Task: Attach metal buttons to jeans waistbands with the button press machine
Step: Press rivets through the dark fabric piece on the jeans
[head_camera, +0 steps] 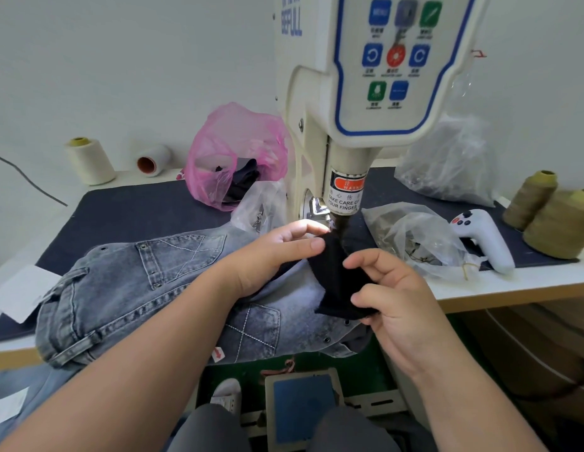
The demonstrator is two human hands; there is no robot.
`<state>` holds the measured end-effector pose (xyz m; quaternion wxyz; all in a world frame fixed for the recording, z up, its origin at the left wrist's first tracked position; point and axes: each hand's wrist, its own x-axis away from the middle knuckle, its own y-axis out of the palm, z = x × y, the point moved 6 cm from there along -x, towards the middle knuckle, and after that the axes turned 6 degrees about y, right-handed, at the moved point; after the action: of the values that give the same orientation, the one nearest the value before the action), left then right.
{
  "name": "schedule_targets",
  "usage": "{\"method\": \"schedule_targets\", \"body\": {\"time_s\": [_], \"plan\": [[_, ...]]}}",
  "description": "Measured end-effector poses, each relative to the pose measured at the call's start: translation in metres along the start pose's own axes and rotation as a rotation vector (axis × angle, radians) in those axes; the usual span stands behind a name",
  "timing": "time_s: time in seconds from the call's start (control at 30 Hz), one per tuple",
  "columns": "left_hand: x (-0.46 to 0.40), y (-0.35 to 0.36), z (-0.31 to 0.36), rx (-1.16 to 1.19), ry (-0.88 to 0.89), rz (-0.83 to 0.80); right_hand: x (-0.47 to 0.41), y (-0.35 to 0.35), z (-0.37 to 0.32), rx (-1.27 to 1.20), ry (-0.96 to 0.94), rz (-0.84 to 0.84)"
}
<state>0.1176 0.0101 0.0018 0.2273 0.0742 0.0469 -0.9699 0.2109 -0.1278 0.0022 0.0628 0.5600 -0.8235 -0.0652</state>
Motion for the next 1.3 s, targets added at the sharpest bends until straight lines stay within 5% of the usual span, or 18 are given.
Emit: {"method": "schedule_targets", "body": {"time_s": [0.2,0.37,0.47,0.83,1.17,1.3], "plan": [[-0.001,-0.002,-0.001,-0.081,0.004,-0.004,0.002,-0.008,-0.001,0.304,-0.079,0.2],[0.0,0.0,0.005,-0.024,0.046,0.028,0.039,0.011,-0.035,0.952,-0.87,0.595],[0.001,0.002,0.007,-0.008,0.085,0.022,0.047,0.019,-0.026,1.092,-1.054,0.653],[-0.001,-0.002,-0.001,-0.112,-0.036,0.052,0.027,0.028,0.024,1.221,-0.775,0.329],[-0.003,-0.002,-0.001,-0.1,-0.025,0.077,0.037,0.004,0.031,1.146,-0.748,0.481],[-0.004,-0.003,-0.003,-0.097,-0.03,0.083,0.038,0.005,0.031,1.096,-0.7,0.361]]}}
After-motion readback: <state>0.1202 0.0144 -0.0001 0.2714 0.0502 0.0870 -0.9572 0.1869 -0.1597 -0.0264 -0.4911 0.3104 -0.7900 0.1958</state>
